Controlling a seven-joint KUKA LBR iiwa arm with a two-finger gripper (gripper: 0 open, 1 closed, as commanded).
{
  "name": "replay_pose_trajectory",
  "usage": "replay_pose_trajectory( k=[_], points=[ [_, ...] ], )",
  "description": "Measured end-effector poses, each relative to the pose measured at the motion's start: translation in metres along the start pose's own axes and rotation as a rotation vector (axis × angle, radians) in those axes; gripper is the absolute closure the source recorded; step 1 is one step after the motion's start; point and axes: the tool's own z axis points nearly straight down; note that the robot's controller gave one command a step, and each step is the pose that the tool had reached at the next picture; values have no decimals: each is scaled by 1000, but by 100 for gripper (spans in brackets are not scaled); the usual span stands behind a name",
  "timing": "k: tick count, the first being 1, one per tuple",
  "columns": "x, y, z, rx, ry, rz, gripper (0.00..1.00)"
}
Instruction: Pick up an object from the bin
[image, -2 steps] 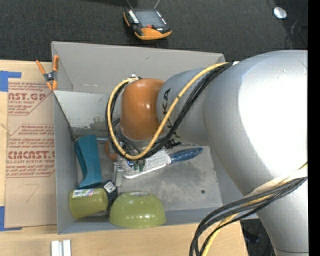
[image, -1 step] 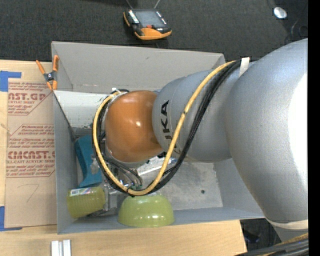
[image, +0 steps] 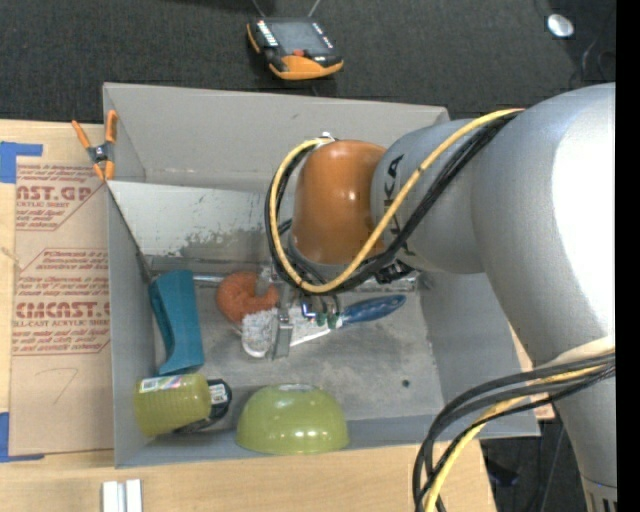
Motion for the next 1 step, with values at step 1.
replay_pose_trajectory(
  k=[1],
  points=[
    [56,84,16,-1,-9,-250,0]
  ],
)
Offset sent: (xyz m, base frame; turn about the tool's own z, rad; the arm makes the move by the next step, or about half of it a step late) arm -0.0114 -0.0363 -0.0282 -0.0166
